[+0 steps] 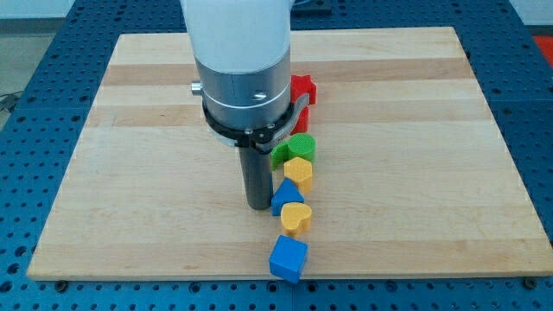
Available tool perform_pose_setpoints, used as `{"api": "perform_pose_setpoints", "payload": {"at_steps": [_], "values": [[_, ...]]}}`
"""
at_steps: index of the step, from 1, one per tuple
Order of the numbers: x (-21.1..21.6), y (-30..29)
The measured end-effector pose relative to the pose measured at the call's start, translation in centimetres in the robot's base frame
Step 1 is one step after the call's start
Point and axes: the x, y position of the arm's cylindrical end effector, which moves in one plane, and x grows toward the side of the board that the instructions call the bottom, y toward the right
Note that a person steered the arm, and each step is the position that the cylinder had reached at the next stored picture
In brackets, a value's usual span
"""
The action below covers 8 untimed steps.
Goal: Push the green circle withe green star towards the bottom right of the board
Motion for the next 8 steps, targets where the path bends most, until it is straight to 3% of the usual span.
{"api": "perform_pose_setpoints", "payload": {"at_steps": [2,3,5,8], "values": [[0.0,0.4],[0.4,-2.3],[7.8,-2.1],[7.9,-0.9]]}}
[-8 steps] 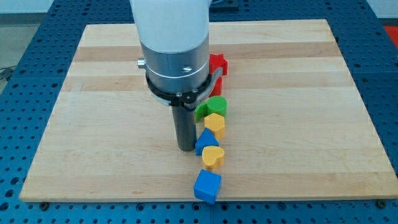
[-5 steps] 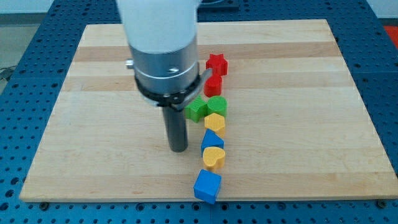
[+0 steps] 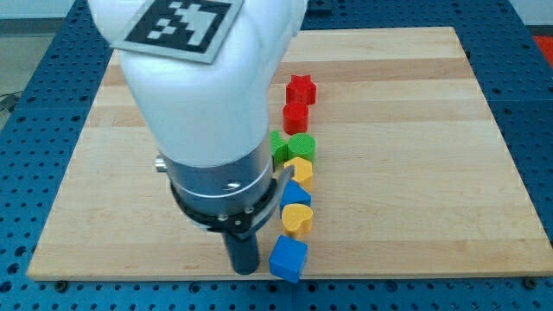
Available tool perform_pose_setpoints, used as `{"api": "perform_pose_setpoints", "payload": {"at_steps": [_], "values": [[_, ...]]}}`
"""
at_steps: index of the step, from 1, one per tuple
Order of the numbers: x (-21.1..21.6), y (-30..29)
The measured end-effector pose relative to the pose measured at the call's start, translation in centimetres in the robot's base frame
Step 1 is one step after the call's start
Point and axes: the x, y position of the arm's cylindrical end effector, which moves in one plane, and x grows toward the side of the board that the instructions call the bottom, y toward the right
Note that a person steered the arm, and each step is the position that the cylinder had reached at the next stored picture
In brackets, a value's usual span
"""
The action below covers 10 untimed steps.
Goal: Push the green circle withe green star towards the bottom right of the board
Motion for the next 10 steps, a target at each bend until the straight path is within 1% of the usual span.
{"api": "perform_pose_setpoints", "payload": {"at_steps": [1,2,3,5,7,8,9,10], "values": [[0.0,1.2],[0.0,1.2],[-1.9,0.5],[-9.9,-0.4],[-10.6,-1.3],[-11.9,-4.2],[-13.4,-6.4],[-17.0,-6.6]]}}
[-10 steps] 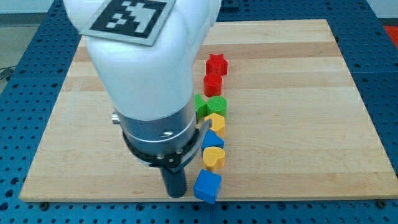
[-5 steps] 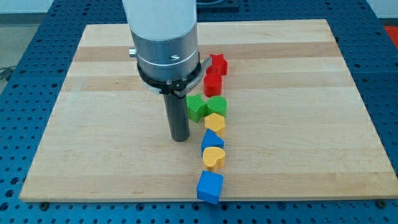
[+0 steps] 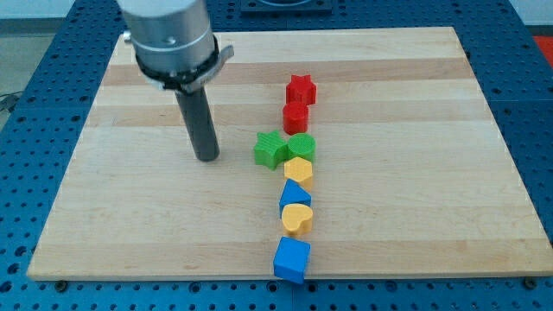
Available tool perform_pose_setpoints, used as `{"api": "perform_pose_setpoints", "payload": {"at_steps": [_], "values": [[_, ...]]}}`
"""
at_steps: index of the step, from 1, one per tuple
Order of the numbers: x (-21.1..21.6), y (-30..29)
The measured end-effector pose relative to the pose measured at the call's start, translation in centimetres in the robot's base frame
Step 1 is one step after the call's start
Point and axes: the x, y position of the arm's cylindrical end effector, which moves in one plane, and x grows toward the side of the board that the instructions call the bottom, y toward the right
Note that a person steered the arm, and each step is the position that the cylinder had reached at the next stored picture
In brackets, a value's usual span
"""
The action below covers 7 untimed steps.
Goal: Push the green circle withe green star towards the bottom right of the board
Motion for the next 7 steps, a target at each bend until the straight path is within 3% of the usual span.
{"api": "perform_pose_setpoints", "payload": {"at_steps": [1,4,7], "values": [[-1.8,0.9],[0.9,3.8],[0.1,9.0]]}}
